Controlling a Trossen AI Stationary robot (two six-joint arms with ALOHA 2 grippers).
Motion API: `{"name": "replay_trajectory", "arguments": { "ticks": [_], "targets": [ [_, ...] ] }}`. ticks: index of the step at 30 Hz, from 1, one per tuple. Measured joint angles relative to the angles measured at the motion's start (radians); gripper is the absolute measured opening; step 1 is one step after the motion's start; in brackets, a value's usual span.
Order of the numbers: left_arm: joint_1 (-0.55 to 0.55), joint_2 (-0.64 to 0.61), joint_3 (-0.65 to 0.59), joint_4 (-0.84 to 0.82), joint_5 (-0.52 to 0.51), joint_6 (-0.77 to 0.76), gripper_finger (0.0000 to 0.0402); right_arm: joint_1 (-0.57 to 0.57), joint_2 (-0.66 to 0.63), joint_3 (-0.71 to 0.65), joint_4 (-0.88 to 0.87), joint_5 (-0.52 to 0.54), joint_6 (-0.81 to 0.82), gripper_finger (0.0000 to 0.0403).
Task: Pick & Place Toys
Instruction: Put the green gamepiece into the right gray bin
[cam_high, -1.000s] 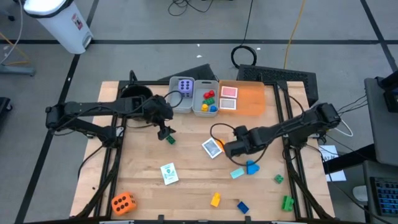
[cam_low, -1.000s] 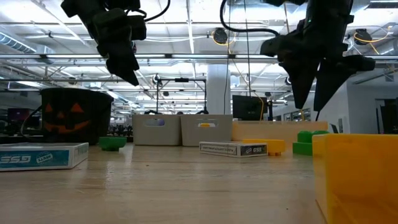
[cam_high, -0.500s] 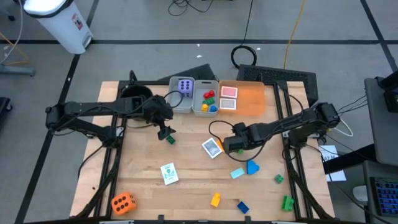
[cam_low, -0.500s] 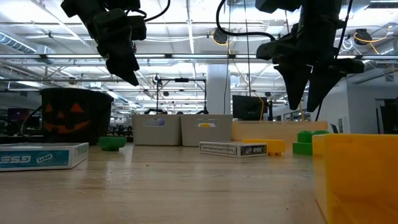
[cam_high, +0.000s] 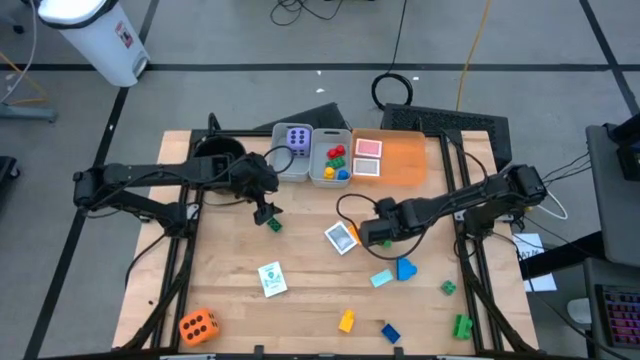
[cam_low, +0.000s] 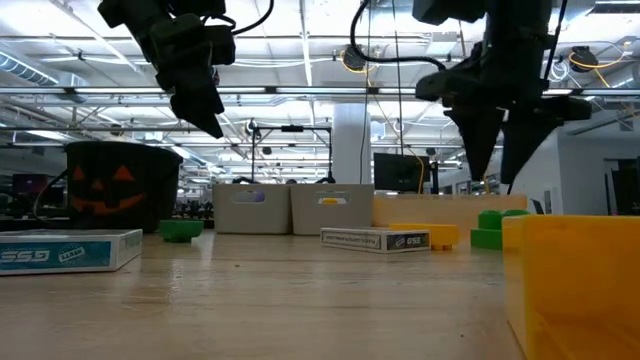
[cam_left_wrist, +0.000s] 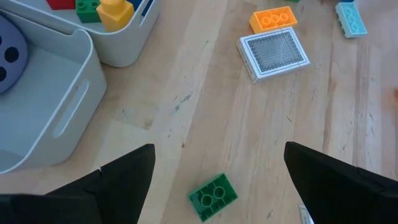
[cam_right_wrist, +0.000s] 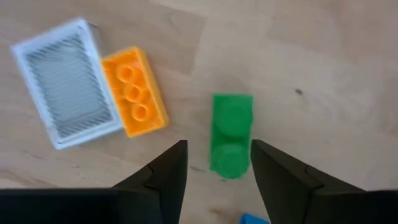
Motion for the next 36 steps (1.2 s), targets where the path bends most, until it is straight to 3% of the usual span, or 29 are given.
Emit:
{"name": "replay_trajectory", "arguments": {
  "ticks": [6, 13, 18, 28, 36],
  "targets": [
    [0.000, 0.000, 0.000, 0.000, 0.000, 0.000, 0.0363, 0.019, 0.000, -0.049, -0.002, -0.040, 0.044, 0.0243],
    [0.000, 0.000, 0.000, 0.000, 0.000, 0.001, 0.0363, 0.035, 0.000, -0.061, 0.033, -0.026, 0.063, 0.0341],
    [0.000, 0.000, 0.000, 0.000, 0.000, 0.006, 0.0363, 0.035, 0.000, -0.061, 0.091, -0.001, 0.026, 0.0384],
    [0.000, 0.000, 0.000, 0.000, 0.000, 0.004, 0.0363, 0.035, 0.000, -0.061, 0.118, 0.002, 0.023, 0.0397],
    [0.000, 0.000, 0.000, 0.000, 0.000, 0.001, 0.0363, 0.035, -0.001, -0.178, 0.292, -0.007, 0.040, 0.0396]
  ]
}}
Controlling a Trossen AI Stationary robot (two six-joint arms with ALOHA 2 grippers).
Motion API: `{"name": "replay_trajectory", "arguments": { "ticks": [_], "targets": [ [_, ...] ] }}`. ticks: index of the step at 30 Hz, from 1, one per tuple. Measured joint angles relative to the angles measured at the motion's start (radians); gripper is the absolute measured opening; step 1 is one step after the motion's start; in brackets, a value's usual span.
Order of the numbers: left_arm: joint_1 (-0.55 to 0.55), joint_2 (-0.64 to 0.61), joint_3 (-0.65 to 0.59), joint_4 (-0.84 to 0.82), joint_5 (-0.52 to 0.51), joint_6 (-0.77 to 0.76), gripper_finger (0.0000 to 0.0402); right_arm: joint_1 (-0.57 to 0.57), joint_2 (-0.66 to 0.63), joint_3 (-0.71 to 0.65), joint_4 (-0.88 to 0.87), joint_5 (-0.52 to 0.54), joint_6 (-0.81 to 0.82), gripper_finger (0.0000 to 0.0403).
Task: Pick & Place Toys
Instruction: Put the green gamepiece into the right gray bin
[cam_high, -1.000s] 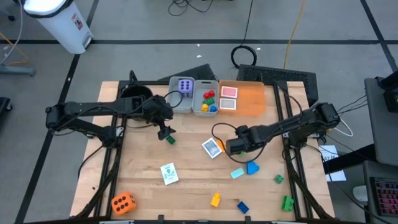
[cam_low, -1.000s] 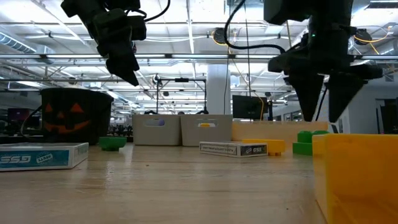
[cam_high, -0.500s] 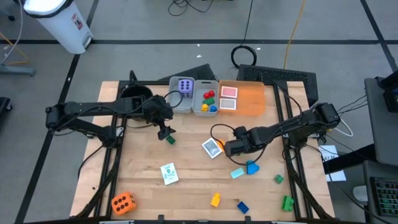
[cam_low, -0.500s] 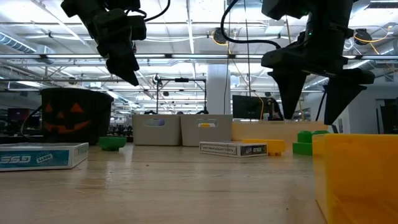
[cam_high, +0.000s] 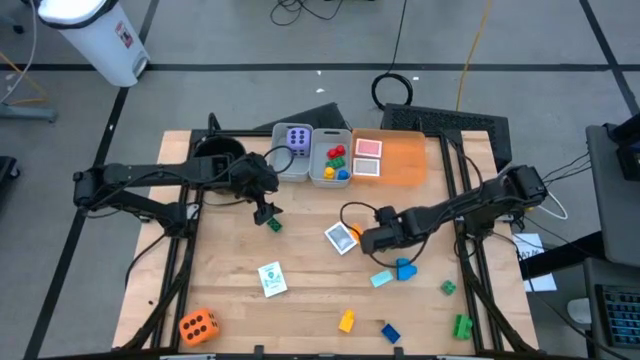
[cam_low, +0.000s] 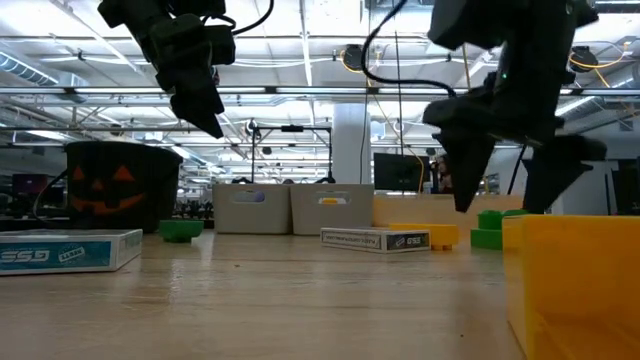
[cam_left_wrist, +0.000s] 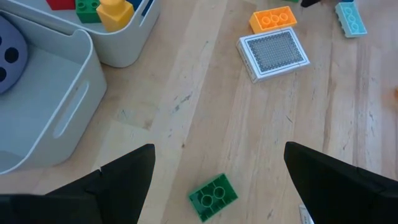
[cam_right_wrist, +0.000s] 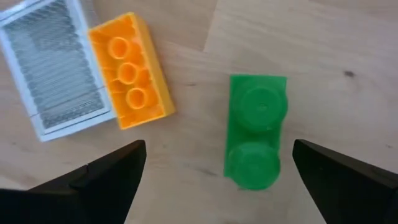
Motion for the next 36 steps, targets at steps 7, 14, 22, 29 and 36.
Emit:
{"name": "replay_trajectory", "arguments": {
  "ticks": [7, 14, 22, 29, 36],
  "targets": [
    [0.000, 0.000, 0.000, 0.000, 0.000, 0.000, 0.0363, 0.000, 0.000, -0.079, 0.070, -0.023, 0.072, 0.0396],
    [0.000, 0.000, 0.000, 0.000, 0.000, 0.000, 0.0363, -0.002, 0.000, -0.088, 0.065, -0.020, 0.058, 0.0396],
    [0.000, 0.000, 0.000, 0.000, -0.001, 0.002, 0.0363, -0.002, 0.000, -0.088, 0.008, -0.024, 0.036, 0.0392],
    [0.000, 0.000, 0.000, 0.001, -0.001, 0.002, 0.0363, -0.002, 0.000, -0.088, -0.022, -0.046, 0.036, 0.0391],
    [0.000, 0.000, 0.000, 0.001, -0.002, 0.002, 0.0363, -0.002, 0.000, -0.088, -0.023, -0.048, 0.034, 0.0370]
  ]
}}
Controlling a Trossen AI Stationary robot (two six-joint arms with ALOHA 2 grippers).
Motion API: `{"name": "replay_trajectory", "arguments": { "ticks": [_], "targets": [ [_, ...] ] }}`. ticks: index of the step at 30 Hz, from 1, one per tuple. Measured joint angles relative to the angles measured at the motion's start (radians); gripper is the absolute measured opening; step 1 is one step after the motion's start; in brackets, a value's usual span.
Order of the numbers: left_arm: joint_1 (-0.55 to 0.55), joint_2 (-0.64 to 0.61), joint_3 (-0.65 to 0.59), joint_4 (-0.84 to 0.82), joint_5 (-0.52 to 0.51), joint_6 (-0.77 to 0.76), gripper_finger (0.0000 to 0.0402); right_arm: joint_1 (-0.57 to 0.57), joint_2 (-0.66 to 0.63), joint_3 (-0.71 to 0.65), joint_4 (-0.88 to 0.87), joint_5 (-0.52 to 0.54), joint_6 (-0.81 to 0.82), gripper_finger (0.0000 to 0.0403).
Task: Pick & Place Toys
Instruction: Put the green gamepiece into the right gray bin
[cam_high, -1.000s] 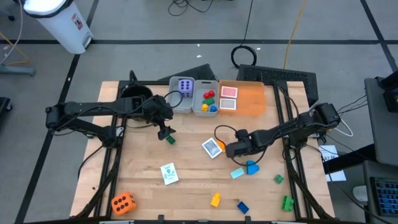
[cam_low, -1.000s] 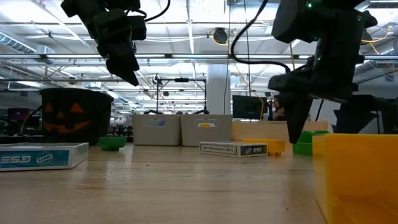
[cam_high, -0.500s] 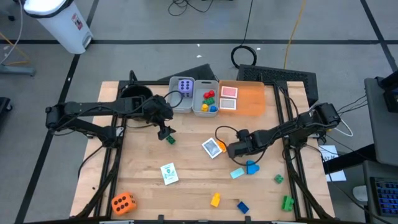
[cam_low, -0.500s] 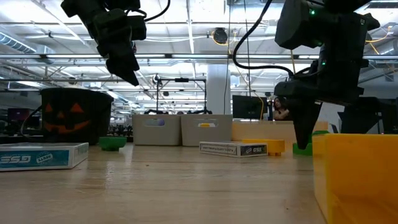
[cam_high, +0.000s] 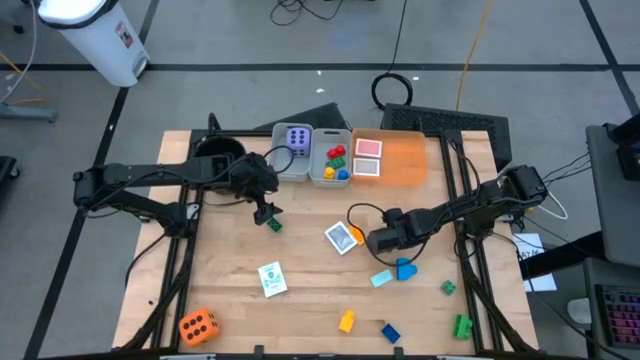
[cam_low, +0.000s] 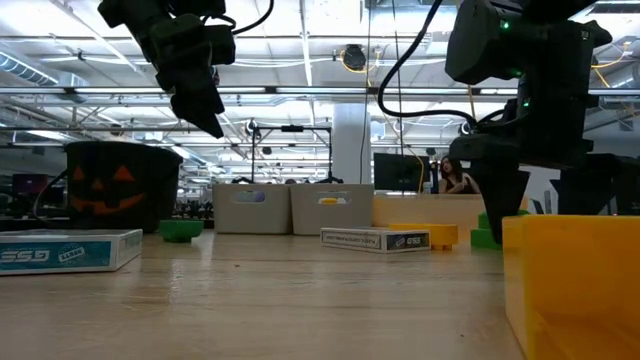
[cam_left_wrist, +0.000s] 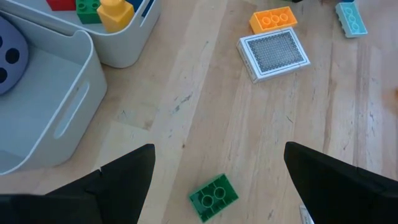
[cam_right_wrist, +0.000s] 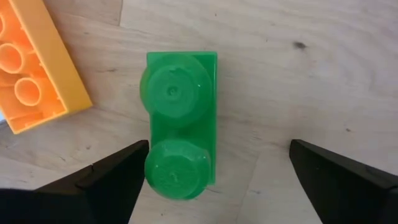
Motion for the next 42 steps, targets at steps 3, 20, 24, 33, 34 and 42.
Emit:
{"name": "replay_trajectory", "arguments": {
  "ticks": [3, 20, 24, 33, 34, 42],
  "targets": [
    [0.000, 0.000, 0.000, 0.000, 0.000, 0.000, 0.0363, 0.000, 0.000, 0.000, 0.000, 0.000, -0.001, 0.0340],
    [0.000, 0.000, 0.000, 0.000, 0.000, -0.005, 0.0363, 0.000, 0.000, 0.000, 0.000, -0.002, -0.009, 0.0199],
    [0.000, 0.000, 0.000, 0.000, 0.000, -0.005, 0.0363, 0.000, 0.001, 0.000, 0.001, -0.002, -0.015, 0.0171],
    [0.000, 0.000, 0.000, 0.000, 0.000, -0.006, 0.0363, 0.000, 0.001, 0.000, 0.001, -0.002, -0.032, 0.0130],
    [0.000, 0.000, 0.000, 0.000, 0.000, -0.006, 0.0363, 0.000, 0.001, 0.000, 0.001, -0.002, -0.032, 0.0132],
    [0.000, 0.000, 0.000, 0.000, 0.000, -0.008, 0.0363, -0.001, -0.008, 0.000, 0.001, -0.002, -0.055, 0.0139]
  ]
}}
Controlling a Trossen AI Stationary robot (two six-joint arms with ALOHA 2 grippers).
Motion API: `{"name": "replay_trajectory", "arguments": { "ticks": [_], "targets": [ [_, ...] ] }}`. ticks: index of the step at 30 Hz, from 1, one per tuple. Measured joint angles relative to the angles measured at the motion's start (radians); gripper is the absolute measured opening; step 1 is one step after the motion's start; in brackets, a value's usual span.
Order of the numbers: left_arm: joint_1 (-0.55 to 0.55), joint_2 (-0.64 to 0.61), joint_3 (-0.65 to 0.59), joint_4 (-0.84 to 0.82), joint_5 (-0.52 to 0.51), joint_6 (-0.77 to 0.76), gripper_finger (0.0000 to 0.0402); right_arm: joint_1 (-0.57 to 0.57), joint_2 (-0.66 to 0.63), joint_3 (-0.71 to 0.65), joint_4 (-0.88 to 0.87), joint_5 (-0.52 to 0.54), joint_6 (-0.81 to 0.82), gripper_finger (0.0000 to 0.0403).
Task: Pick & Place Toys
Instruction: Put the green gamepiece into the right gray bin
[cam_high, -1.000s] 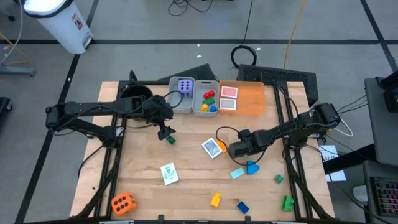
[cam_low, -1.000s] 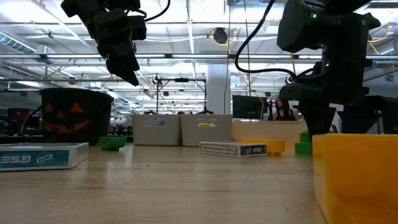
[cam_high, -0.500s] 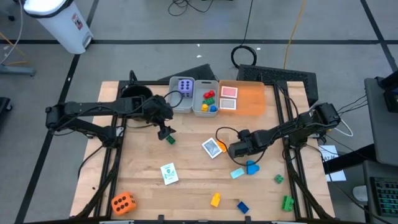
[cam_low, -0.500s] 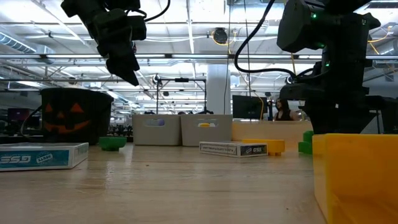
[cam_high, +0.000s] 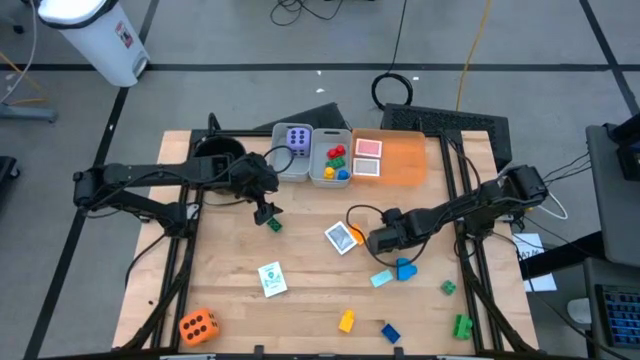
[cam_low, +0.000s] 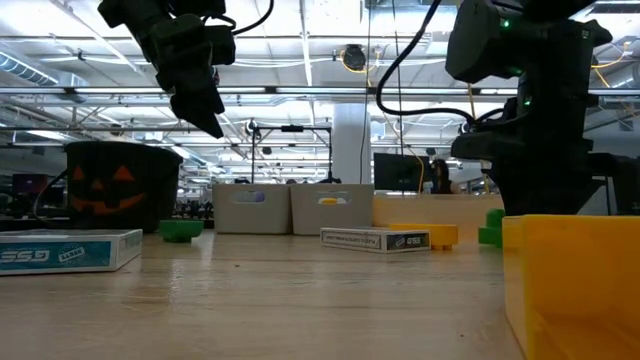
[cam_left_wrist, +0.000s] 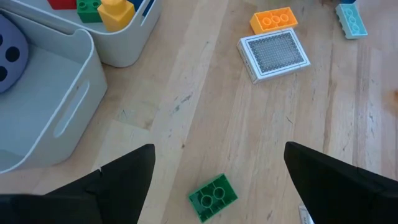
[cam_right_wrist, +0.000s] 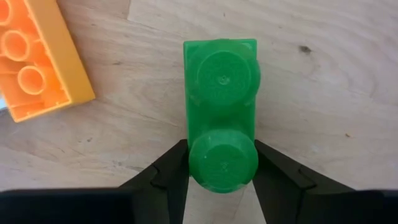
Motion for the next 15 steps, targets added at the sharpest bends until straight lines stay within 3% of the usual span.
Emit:
{"name": "replay_trajectory", "arguments": {
  "ticks": [15],
  "targets": [
    [0.008, 0.000, 0.000, 0.014, 0.001, 0.014, 0.0363, -0.079, -0.189, 0.000, 0.036, 0.003, -0.130, 0.0138]
  ]
}}
